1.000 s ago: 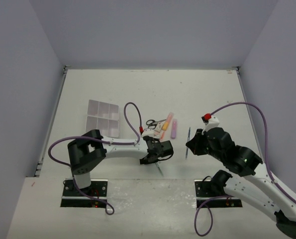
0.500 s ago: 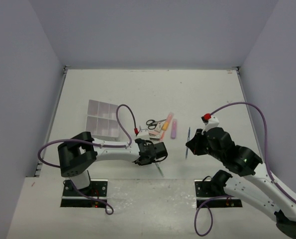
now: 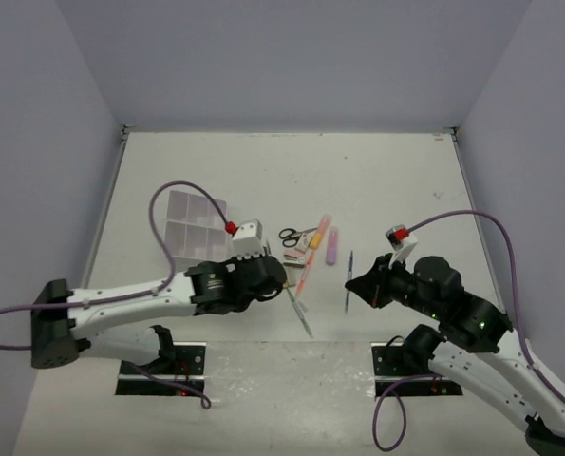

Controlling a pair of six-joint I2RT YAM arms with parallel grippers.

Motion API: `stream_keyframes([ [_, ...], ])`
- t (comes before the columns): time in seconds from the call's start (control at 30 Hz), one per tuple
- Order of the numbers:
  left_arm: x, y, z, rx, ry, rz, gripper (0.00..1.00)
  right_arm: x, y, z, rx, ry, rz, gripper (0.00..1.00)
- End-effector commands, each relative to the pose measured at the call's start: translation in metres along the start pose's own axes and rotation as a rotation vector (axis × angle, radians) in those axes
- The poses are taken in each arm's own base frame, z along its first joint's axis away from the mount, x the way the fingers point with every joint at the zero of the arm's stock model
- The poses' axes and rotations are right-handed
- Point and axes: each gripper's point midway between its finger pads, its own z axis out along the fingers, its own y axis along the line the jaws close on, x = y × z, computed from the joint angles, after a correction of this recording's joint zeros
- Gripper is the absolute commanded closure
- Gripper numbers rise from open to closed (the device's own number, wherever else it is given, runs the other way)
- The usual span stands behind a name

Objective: Sort the stationery into containers
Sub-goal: Close the pen cap on the pen.

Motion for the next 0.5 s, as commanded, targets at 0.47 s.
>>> stream_keyframes([
  [0.47,-0.1,-0.079,-0.136,0.974,-0.435,-0.168,1.0,0.017,0.136,0.002,-0.766,0.138,0.156,1.0],
])
